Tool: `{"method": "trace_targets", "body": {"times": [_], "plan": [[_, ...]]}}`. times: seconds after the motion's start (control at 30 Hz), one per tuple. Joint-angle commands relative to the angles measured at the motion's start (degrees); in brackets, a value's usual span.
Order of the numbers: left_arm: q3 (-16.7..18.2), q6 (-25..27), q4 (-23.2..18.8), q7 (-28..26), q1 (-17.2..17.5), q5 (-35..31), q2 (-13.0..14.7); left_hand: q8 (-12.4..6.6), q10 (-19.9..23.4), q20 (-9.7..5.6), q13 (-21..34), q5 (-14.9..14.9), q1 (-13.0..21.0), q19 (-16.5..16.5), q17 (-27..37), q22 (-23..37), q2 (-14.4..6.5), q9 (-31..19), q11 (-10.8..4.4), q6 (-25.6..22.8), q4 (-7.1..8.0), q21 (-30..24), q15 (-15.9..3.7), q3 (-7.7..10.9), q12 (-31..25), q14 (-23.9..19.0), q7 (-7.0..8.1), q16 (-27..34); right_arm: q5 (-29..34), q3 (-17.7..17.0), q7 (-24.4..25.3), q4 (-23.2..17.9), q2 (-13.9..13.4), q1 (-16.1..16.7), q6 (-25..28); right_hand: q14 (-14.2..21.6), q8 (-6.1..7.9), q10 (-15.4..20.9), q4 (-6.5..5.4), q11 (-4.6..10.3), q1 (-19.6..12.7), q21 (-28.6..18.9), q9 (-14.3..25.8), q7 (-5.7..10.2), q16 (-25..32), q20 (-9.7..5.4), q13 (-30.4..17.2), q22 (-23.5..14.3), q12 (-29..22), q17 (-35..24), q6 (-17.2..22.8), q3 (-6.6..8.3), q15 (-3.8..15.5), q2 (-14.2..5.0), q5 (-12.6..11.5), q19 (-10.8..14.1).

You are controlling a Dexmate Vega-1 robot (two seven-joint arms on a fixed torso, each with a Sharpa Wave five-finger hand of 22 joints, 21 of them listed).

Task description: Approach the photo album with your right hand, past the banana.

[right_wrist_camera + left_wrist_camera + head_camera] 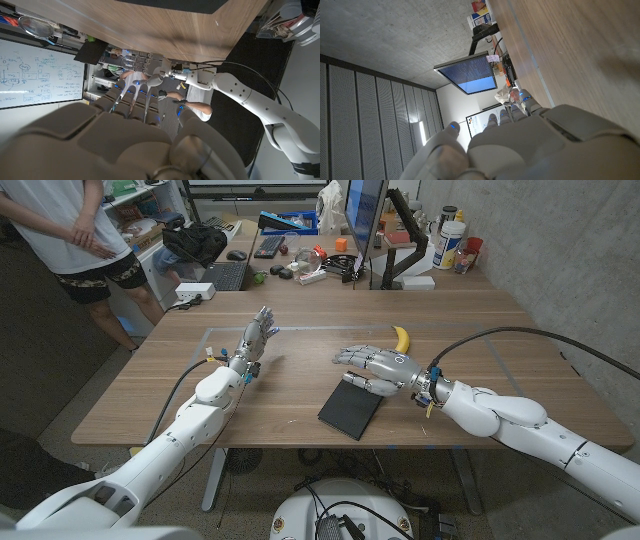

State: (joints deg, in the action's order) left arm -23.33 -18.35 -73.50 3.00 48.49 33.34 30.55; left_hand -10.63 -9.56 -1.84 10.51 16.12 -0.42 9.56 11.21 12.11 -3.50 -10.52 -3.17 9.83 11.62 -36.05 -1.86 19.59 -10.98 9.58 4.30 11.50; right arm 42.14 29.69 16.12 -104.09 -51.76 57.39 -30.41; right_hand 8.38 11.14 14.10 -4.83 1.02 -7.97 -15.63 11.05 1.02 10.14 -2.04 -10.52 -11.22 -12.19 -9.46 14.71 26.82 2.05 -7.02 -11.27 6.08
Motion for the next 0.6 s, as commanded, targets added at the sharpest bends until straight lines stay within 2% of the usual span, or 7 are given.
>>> {"method": "trace_targets", "body": {"times": [0.03,0.5,0.6], "plan": [[0.07,-0.12,0.16,0.18,0.02,0.09,0.09,-0.32,-8.92,-0.68,0.13,0.38,-0.08,12.05,0.02,0.08,-7.2,-0.23,0.08,7.74,-0.09,-0.28,-0.44,-0.33,-0.34,10.75,0.6,0.44,0.71,0.8,-0.46,-0.27,-0.12,-0.4,0.72,-0.08,-0.22,0.0,-0.19,-0.14,-0.7,0.34,0.12,0.12,0.02,-5.14,-0.22,-0.14,0.26,-0.22,-0.4,0.16,1.06,-3.17,0.17,-0.32],[0.11,-0.11,-0.05,0.16,0.19,0.09,0.22,-0.31,-8.92,-0.5,0.12,0.43,-0.07,12.08,0.02,0.07,-7.21,-0.24,0.02,7.76,-0.09,-0.34,-0.48,-0.39,-0.35,10.72,0.58,0.45,1.46,1.67,-1.24,-0.43,-0.24,-0.92,1.4,-0.16,-0.18,-0.17,-0.23,0.12,-0.75,0.43,0.13,0.14,0.05,-5.08,-0.22,-0.14,0.28,-0.21,-0.46,0.18,1.06,-3.16,0.19,-0.35],[0.13,-0.1,0.08,0.26,0.15,0.14,0.25,-0.28,-8.95,-0.5,0.12,0.44,-0.07,12.11,0.01,0.07,-7.21,-0.24,-0.03,7.85,-0.09,-0.35,-0.47,-0.41,-0.35,10.75,0.51,0.44,1.64,1.89,-1.57,-0.56,-0.19,-1.06,1.66,-0.24,-0.19,-0.3,-0.27,0.03,-0.74,0.32,0.13,0.16,0.05,-4.58,-0.22,-0.14,0.32,-0.22,-0.54,0.17,1.01,-3.17,0.2,-0.02]]}}
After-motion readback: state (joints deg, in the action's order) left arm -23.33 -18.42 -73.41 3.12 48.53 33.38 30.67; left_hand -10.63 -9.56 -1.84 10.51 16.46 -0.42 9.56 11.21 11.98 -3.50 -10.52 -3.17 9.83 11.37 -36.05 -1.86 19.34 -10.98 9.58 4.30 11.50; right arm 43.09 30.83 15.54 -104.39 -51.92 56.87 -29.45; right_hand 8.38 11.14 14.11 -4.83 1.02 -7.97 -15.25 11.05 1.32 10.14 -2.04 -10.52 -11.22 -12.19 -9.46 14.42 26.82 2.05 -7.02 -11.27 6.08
